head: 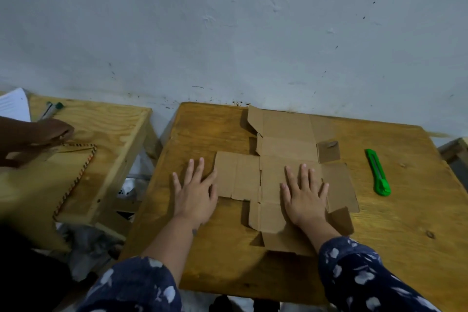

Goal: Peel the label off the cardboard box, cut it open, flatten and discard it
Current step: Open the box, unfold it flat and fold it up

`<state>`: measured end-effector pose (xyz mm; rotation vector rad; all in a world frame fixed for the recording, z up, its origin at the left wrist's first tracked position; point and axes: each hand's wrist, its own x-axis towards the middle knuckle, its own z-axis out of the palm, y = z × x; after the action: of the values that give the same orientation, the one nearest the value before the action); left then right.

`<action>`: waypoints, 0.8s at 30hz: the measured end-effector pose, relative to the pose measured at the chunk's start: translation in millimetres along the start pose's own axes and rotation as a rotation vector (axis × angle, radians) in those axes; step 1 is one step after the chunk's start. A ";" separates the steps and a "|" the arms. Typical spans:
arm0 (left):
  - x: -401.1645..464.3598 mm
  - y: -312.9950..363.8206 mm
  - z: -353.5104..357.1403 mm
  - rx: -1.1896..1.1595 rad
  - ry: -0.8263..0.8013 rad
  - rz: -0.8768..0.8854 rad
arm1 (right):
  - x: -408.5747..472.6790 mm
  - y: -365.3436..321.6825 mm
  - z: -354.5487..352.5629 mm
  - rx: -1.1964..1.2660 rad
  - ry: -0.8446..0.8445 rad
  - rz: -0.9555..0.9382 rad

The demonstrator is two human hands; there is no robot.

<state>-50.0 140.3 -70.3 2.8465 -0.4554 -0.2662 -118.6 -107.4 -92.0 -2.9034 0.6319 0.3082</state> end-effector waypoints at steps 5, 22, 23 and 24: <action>2.2 9.2 1.4 0.012 0.000 -0.019 | -2.8 -0.8 2.7 -0.005 0.013 0.002; 67.9 122.4 11.3 0.149 -0.019 0.208 | 95.1 48.5 -76.3 0.126 0.281 0.223; 69.5 121.2 15.2 0.150 -0.034 0.190 | 102.1 52.0 -77.4 0.157 0.271 0.245; 71.3 118.9 19.6 0.149 -0.046 0.171 | 109.6 55.8 -78.5 0.205 0.262 0.269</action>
<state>-21.2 3.3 -67.0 2.9262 -0.7528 -0.2755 -31.7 -215.8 -47.4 -2.6821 1.0320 -0.1067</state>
